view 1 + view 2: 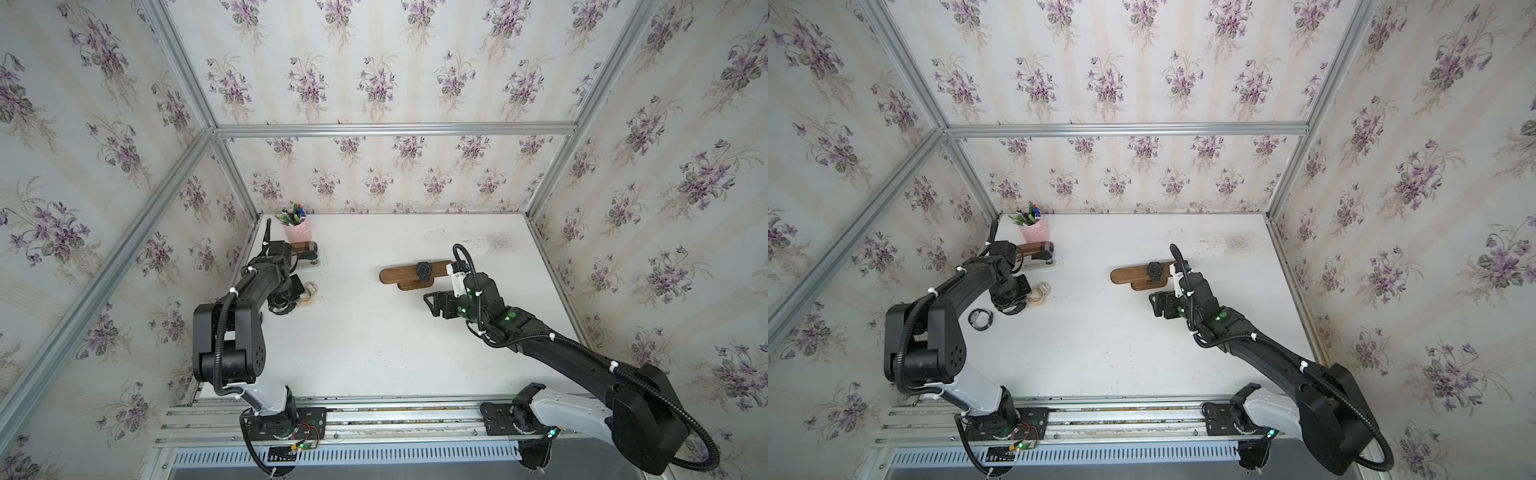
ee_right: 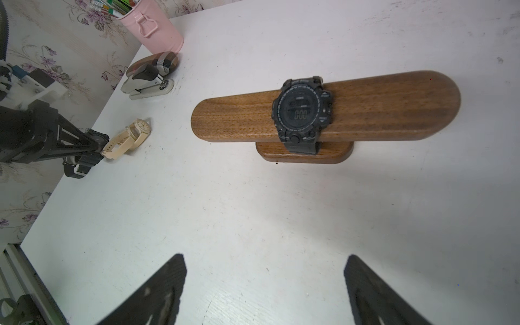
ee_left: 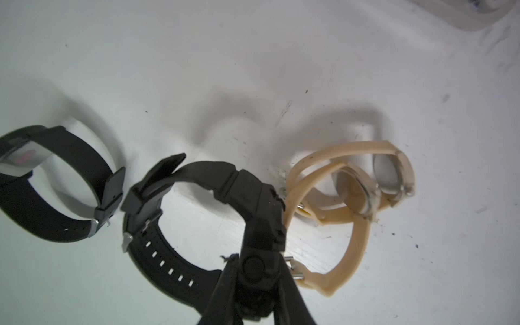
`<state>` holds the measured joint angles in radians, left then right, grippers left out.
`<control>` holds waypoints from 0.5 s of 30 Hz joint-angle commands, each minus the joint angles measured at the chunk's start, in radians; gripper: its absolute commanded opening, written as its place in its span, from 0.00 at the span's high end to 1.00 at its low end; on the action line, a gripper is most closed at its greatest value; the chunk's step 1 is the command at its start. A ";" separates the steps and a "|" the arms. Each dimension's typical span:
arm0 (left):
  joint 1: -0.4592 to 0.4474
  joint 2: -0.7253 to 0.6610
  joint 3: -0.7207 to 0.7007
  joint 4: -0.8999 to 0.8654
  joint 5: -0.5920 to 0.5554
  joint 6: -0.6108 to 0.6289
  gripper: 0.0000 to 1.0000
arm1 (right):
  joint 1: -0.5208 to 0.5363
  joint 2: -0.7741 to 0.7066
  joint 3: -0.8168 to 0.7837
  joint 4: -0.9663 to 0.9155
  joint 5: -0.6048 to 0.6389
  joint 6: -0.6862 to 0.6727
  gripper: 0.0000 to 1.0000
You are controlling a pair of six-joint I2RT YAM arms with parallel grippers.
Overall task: Place watch on stand
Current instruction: Pick up the watch at the center of the board.
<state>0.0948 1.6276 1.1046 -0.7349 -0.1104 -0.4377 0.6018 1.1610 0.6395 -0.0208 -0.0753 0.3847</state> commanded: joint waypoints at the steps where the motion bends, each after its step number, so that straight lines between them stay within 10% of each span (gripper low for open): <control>1: -0.001 -0.041 -0.014 0.016 -0.043 -0.008 0.88 | 0.001 -0.007 0.006 0.015 -0.007 -0.001 0.11; 15: -0.092 -0.280 -0.063 0.097 0.128 0.041 0.90 | 0.002 -0.027 0.019 0.012 -0.042 0.031 0.11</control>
<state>0.0326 1.3735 1.0389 -0.6868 -0.0681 -0.4290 0.6018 1.1397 0.6479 -0.0235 -0.0998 0.3969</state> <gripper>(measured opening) 0.205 0.886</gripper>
